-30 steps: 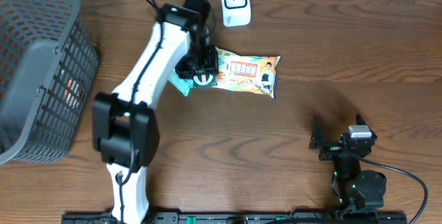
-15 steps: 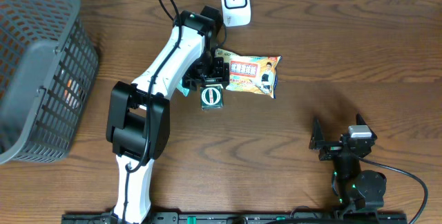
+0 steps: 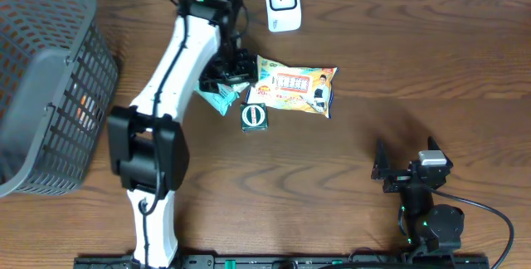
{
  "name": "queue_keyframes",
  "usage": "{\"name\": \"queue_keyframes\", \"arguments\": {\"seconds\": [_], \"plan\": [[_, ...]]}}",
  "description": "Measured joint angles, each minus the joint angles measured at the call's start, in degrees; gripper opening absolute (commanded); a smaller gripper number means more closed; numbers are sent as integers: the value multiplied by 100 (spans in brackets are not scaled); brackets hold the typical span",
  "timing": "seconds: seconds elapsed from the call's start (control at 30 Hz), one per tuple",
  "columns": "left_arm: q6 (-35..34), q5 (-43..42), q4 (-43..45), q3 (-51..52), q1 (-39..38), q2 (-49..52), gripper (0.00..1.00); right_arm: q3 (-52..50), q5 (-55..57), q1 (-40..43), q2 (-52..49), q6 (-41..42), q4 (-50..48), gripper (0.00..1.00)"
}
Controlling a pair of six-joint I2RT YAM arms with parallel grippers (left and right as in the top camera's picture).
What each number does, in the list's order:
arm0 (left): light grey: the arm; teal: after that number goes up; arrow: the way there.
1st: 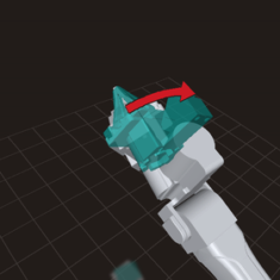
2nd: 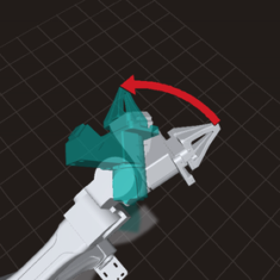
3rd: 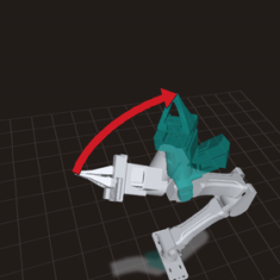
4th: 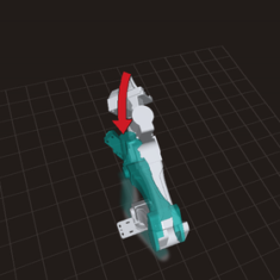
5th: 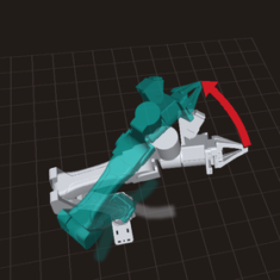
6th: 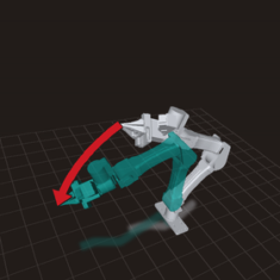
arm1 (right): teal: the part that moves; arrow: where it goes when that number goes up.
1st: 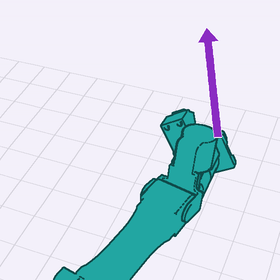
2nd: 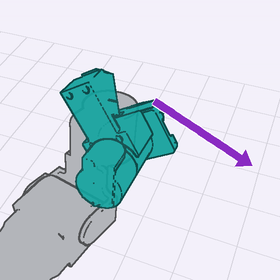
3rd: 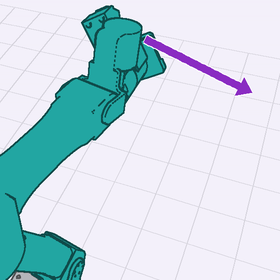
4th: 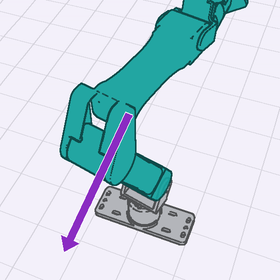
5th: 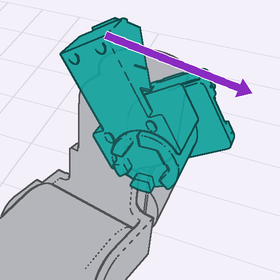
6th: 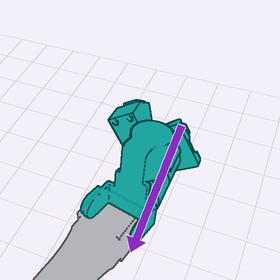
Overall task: Scan the item barcode
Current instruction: 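Carry the Zam-Buk box to the scanner and place it on the table, then move the left gripper back into the grey basket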
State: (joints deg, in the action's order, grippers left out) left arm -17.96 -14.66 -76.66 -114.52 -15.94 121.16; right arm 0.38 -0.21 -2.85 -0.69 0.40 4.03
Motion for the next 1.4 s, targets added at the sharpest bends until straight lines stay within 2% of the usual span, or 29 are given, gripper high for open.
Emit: {"name": "queue_keyframes", "arguments": {"seconds": [0.3,0.57,0.77,0.97,1.2,1.4], "plan": [[199,87,2,-7,170,-1261,84,0,-2,0,0,0,0,99],[345,1220,658,-17,518,-2396,84,0,-2,0,0,0,2,99],[315,1810,1624,-50,1591,-3244,84,0,-2,0,0,0,0,99],[278,1996,2439,-79,2964,-3460,84,0,-2,0,0,0,0,99],[275,2087,2398,-79,4325,-3154,85,0,-2,0,0,0,0,99],[-72,2103,2229,-79,4819,-2732,85,0,0,0,0,0,0,99]]}}
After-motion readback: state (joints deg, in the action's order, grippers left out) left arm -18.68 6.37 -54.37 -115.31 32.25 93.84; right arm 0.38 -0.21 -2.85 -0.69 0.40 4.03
